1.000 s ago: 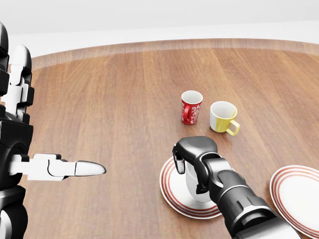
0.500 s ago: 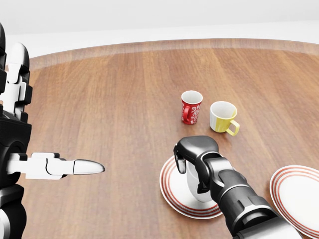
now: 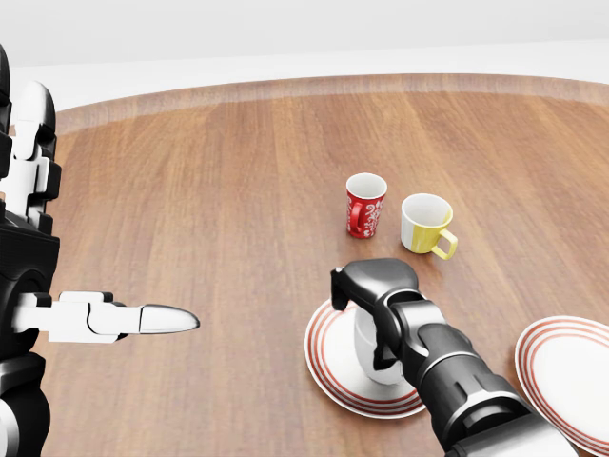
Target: Put the white mug on the left plate.
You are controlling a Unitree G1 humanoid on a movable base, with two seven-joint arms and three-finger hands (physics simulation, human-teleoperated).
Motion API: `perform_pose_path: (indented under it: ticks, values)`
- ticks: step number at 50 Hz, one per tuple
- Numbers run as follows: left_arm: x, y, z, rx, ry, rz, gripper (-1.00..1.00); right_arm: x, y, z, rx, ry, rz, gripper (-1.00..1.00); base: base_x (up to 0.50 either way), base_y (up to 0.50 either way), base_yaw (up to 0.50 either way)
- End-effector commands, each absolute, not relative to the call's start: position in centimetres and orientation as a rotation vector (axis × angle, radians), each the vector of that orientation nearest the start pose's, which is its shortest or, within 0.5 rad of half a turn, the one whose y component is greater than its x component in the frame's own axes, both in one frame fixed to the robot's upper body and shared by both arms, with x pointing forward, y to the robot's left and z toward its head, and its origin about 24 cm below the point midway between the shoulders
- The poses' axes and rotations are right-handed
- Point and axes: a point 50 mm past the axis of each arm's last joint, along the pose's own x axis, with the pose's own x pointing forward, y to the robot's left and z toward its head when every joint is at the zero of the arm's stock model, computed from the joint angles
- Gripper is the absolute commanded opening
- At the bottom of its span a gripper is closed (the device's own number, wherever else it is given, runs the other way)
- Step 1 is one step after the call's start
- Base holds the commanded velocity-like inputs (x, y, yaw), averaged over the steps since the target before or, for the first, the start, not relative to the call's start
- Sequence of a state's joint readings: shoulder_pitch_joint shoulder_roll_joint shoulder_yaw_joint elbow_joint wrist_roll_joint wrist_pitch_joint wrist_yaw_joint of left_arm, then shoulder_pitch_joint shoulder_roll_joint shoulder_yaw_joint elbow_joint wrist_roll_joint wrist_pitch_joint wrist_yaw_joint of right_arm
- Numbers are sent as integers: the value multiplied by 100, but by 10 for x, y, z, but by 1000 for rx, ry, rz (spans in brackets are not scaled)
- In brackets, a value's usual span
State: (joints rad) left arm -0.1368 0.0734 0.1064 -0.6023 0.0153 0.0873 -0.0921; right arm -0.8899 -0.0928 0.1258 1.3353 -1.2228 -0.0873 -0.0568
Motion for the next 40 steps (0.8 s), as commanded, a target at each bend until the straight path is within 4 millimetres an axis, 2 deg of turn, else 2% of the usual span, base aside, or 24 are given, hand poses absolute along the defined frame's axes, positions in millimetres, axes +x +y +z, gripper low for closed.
perform_pose_path:
  ticks: [1, 2, 3, 11, 21, 33, 40]
  values:
    - [231, 164, 199, 128, -643, -27, 100, 370, -116, 23, -1490, 188, 444, 33, 0, 0, 0]
    - [231, 164, 199, 129, -644, -27, 100, 370, -116, 23, -1490, 192, 448, 50, 0, 0, 0]
    - [232, 164, 199, 128, -641, -26, 100, 369, -116, 22, -1492, 197, 452, 100, 0, 0, 0]
    - [232, 165, 198, 129, -637, -23, 100, 364, -120, 13, -1500, 232, 482, 100, 0, 0, 0]
    - [233, 165, 197, 132, -632, -16, 100, 350, -131, -8, -1532, 315, 544, 100, 0, 0, 0]
    - [233, 165, 196, 133, -627, -20, 100, 356, -132, 0, -1534, 311, 537, 100, 0, 0, 0]
    - [233, 163, 194, 134, -618, -24, 100, 366, -132, 15, -1516, 280, 500, 100, 0, 0, 0]
